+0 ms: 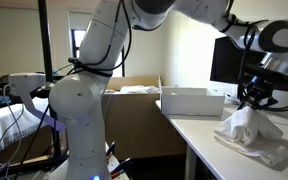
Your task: Remove one white cloth from the box, then put back the cloth in the box
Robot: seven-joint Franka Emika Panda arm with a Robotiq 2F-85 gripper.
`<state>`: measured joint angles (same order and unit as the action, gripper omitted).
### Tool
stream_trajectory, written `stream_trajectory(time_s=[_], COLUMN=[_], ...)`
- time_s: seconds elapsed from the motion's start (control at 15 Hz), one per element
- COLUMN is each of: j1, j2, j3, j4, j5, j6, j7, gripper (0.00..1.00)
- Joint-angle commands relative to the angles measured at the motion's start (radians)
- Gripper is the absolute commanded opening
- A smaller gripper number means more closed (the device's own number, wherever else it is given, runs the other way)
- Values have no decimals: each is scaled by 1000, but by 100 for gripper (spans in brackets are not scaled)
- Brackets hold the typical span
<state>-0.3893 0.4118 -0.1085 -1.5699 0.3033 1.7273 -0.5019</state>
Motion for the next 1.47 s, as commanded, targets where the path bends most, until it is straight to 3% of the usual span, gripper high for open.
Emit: stream_trajectory(time_s=[0.0, 0.4, 0.8, 1.2, 1.4], j1=[46, 161, 305, 428, 483], j2=[-62, -167, -257, -182, -152], j3=[-3, 6, 77, 201, 210], j4=[-62, -50, -36, 24, 51], j5=[-35, -170, -248, -151, -237], j6=[35, 134, 215, 247, 280], j7=[30, 95, 172, 148, 269], gripper=[63, 99, 100, 100, 100])
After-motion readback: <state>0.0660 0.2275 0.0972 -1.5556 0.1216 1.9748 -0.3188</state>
